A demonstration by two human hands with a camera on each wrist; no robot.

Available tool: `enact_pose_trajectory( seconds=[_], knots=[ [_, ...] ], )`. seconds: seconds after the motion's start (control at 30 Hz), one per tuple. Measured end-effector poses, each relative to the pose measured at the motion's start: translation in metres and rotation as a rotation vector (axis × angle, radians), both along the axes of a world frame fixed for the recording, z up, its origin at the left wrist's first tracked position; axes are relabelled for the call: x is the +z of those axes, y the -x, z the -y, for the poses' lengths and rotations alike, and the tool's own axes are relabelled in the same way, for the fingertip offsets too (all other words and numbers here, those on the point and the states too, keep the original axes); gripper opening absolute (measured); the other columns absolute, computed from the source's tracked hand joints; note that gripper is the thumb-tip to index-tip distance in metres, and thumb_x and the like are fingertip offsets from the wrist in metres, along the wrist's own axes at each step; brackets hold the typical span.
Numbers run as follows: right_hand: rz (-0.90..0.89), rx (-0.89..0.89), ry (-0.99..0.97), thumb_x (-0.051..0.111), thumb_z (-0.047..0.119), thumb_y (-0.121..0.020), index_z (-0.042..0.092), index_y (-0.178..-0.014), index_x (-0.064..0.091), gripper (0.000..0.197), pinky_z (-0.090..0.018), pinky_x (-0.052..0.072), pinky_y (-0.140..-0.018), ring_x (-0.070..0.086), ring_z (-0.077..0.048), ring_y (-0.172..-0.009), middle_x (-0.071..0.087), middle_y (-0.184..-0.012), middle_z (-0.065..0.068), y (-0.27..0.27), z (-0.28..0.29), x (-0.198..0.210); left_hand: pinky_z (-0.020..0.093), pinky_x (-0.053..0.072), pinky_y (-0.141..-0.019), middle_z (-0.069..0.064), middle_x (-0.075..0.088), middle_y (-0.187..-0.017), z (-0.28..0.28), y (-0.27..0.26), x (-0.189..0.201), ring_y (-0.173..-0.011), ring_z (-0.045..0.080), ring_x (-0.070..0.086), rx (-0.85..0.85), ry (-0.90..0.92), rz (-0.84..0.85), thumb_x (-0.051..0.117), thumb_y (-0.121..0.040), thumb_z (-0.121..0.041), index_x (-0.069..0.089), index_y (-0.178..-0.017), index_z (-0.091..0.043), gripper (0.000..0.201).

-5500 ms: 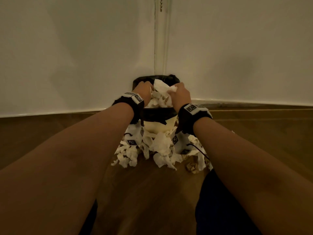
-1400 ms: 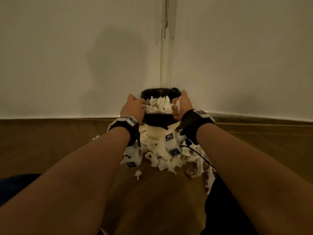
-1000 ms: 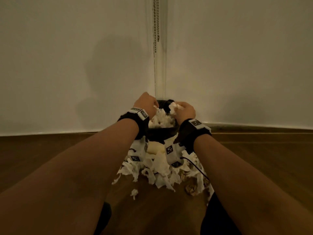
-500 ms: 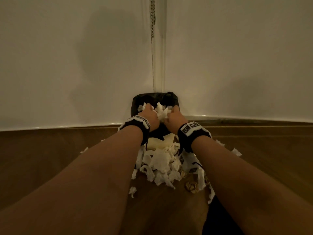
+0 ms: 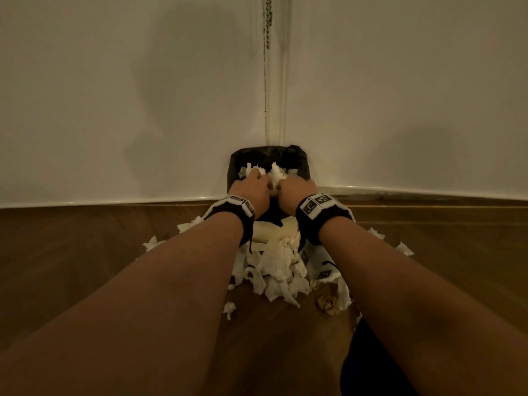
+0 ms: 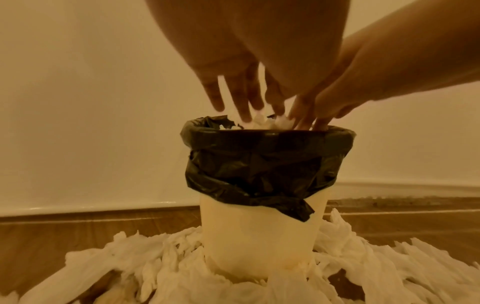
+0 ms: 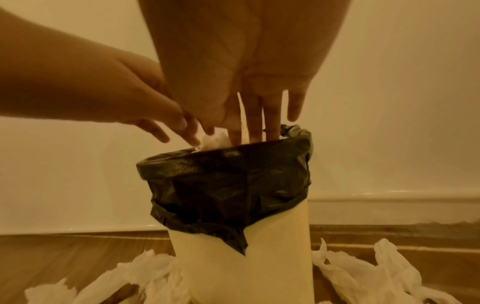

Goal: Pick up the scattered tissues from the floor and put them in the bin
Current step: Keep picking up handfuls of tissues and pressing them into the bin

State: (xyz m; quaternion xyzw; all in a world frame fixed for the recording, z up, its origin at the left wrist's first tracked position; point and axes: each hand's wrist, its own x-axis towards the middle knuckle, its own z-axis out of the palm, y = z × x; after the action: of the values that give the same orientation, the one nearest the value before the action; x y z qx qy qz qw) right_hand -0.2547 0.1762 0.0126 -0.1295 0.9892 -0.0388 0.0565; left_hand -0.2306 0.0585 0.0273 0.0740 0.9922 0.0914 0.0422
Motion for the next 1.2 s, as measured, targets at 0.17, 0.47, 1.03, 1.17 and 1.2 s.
enact_pose_trajectory(
  seconds=[0.17,0.47,1.03,1.17,1.2],
  knots=[
    [-0.252,-0.080,0.220,0.045,0.019,-0.092,0.011,-0.117,0.056,0.029,-0.038,0.042,-0.089,0.053,-0.029,-0.109,0.053,-0.119,-0.010,-0.016,-0.007,0.013,0.037,0.041,-0.082,0.010,0.045,-0.120,0.019,-0.031,-0.017,-0.106,0.028,0.047,0.201,-0.153,-0.329,0.047,-0.087,-0.017,0.048,-0.118,-0.013,0.031],
    [0.195,-0.139,0.246,0.048,0.022,-0.092,0.008,-0.090,0.060,0.019,-0.030,0.043,-0.062,0.056,-0.025,-0.071,0.064,-0.087,-0.011,-0.054,-0.005,-0.034,0.039,0.049,-0.086,0.008,0.045,-0.122,0.035,-0.102,-0.111,-0.102,0.029,0.054,0.376,-0.218,0.221,0.048,-0.091,-0.020,0.055,-0.109,-0.020,0.019],
    [0.678,0.121,0.203,0.047,0.008,-0.093,0.018,-0.120,0.064,0.034,-0.034,0.045,-0.097,0.039,-0.029,-0.130,0.016,-0.155,-0.002,-0.104,0.040,-0.124,0.040,0.041,-0.100,0.013,0.036,-0.136,0.064,-0.160,-0.208,-0.121,0.033,0.043,0.279,0.005,0.620,0.041,-0.098,-0.017,0.045,-0.132,-0.013,0.035],
    [0.690,0.234,0.046,0.044,0.011,-0.095,0.022,-0.129,0.057,0.038,-0.035,0.033,-0.109,0.016,-0.025,-0.144,-0.002,-0.158,-0.001,-0.099,0.051,-0.140,0.038,0.043,-0.093,0.014,0.046,-0.128,0.066,-0.153,-0.207,-0.114,0.032,0.050,0.316,-0.098,0.576,0.044,-0.096,-0.015,0.051,-0.129,-0.013,0.034],
    [0.699,0.241,0.014,0.045,0.013,-0.095,0.020,-0.133,0.052,0.039,-0.036,0.030,-0.112,0.014,-0.025,-0.145,-0.001,-0.158,-0.001,-0.097,0.053,-0.146,0.038,0.044,-0.092,0.014,0.047,-0.127,0.065,-0.151,-0.205,-0.113,0.033,0.050,0.328,-0.123,0.559,0.045,-0.096,-0.015,0.050,-0.131,-0.014,0.035]
  ],
)
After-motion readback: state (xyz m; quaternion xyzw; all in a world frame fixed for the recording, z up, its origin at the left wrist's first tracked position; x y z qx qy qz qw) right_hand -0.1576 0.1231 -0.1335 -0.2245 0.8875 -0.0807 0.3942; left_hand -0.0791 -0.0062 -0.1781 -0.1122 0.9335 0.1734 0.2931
